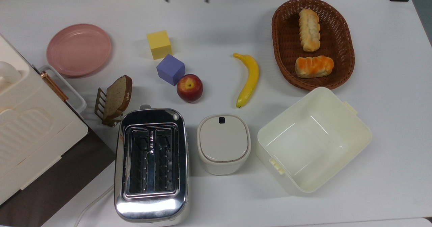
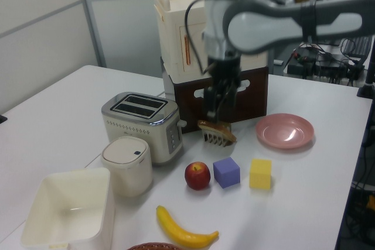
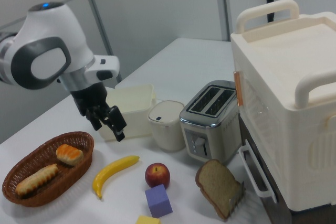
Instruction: Put the bread in the basket
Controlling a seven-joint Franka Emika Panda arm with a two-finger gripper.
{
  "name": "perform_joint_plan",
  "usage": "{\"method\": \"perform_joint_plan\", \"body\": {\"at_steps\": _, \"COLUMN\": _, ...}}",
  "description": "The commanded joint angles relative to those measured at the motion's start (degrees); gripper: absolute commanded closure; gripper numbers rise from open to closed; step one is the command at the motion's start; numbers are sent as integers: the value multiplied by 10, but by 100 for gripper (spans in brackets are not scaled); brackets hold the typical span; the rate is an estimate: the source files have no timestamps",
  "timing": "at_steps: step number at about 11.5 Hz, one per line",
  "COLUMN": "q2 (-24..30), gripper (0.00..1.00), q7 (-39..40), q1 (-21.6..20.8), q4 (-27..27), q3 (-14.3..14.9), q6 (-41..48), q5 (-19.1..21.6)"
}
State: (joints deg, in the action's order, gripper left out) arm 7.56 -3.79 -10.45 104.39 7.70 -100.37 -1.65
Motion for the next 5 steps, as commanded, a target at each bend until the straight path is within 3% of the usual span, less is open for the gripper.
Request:
{"method": "perform_joint_plan", "body": {"at_steps": 1, "q2": -8, "gripper": 0, "q7": 47, "q1": 46, "q4": -63, "q3": -8, "q6": 89, "q5": -8}}
{"method": "perform_joint_plan", "body": {"at_steps": 5, "q2": -8, "gripper": 0, "q7": 47, "q1": 65, "q4": -62, "q3": -8, "q6": 96, "q5": -9}}
